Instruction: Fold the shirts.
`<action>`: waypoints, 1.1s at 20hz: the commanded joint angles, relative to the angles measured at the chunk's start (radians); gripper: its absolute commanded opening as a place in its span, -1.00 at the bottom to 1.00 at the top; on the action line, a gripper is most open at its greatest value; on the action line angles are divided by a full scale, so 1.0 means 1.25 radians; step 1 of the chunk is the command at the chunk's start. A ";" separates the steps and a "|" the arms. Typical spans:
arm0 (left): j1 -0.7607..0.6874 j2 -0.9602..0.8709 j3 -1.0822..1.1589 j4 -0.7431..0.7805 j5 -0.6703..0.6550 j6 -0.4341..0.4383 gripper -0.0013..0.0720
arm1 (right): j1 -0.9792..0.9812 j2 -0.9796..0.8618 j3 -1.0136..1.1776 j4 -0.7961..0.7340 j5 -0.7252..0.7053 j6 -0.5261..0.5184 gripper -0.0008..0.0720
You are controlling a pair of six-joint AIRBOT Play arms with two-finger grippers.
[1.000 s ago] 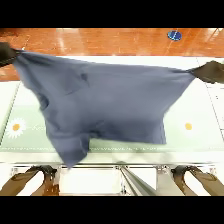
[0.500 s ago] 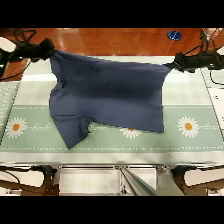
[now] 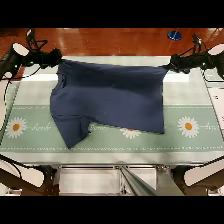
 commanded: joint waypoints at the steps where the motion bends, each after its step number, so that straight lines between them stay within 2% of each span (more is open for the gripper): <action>1: 0.013 -0.023 0.002 0.070 -0.150 0.056 -0.92 | 0.010 -0.009 -0.004 -0.079 0.109 -0.006 -0.91; 5: 0.017 -0.063 0.002 0.105 -0.274 0.063 -0.92 | 0.009 -0.009 -0.054 -0.106 0.165 0.006 -0.91; 17: 0.045 -0.068 0.002 0.099 -0.363 0.079 -0.91 | 0.010 -0.009 -0.090 -0.142 0.218 0.016 -0.91; 18: 0.042 -0.068 0.002 0.098 -0.365 0.062 -0.77 | 0.010 -0.009 -0.090 -0.142 0.214 0.032 -0.62; 19: 0.039 -0.068 0.002 0.096 -0.370 0.046 -0.26 | 0.010 -0.009 -0.090 -0.142 0.213 0.048 0.04; 20: 0.035 -0.067 0.002 0.096 -0.389 0.043 0.41 | 0.010 -0.009 -0.090 -0.142 0.217 0.060 0.15; 22: 0.035 -0.063 0.002 0.096 -0.450 0.029 0.42 | 0.009 0.001 -0.090 -0.160 0.249 0.083 0.16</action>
